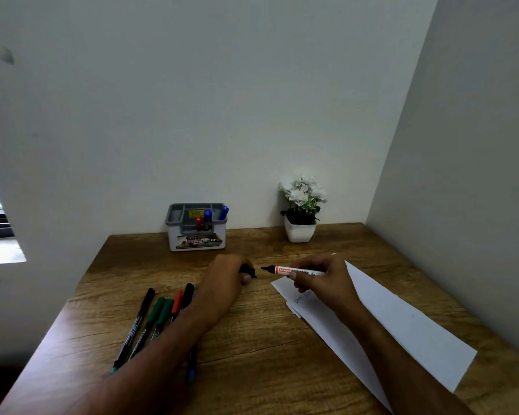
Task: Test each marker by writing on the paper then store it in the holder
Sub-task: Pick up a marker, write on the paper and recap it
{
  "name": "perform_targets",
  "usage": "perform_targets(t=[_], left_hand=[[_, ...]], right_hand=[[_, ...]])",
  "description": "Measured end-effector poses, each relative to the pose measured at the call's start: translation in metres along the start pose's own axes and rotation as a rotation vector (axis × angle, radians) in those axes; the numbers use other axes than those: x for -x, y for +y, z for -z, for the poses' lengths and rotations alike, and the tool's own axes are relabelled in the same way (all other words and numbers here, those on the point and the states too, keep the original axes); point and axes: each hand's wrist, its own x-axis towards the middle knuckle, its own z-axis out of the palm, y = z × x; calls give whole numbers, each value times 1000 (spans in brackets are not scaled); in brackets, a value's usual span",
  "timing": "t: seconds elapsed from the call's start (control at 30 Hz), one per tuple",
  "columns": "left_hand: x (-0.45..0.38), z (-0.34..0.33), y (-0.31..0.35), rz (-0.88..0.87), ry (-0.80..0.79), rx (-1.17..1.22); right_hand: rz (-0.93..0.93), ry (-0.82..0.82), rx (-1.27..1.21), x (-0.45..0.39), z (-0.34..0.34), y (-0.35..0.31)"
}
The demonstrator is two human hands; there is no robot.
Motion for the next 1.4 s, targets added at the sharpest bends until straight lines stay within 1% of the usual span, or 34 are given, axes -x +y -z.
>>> perform_targets(t=[0.13,0.27,0.53,0.73,0.87,0.97,1.03,1.1,1.17,1.27,1.33,1.4], left_hand=[[4,3,2,-39,81,51],[9,4,7,-82,130,79],[10,4,15,-149,296,118],[10,10,19,-101,364,128],[15,23,16,-110,372,172],[17,32,12,-73,406,286],[17,38,6,-5,449,453],[18,42,1,49,497,645],[19,44,-2,63,526,751],[21,45,-6,53,542,737],[24,47,-11,38,572,664],[27,51,-16,12,636,576]], right_hand=[[12,-11,6,-1,-6,-5],[22,-40,-22,-1,-13,-9],[105,-19,-103,-4,-18,-14],[74,-23,-221,-11,-31,-15],[69,-43,-269,-12,-42,-12],[131,-64,-210,-15,-47,-21],[174,-86,-140,-21,-51,-27],[213,-125,-2,-28,-60,-31],[253,-166,149,-33,-74,-34],[317,-130,239,-38,-96,-40],[350,-96,263,-41,-109,-47],[363,-78,312,-44,-120,-55]])
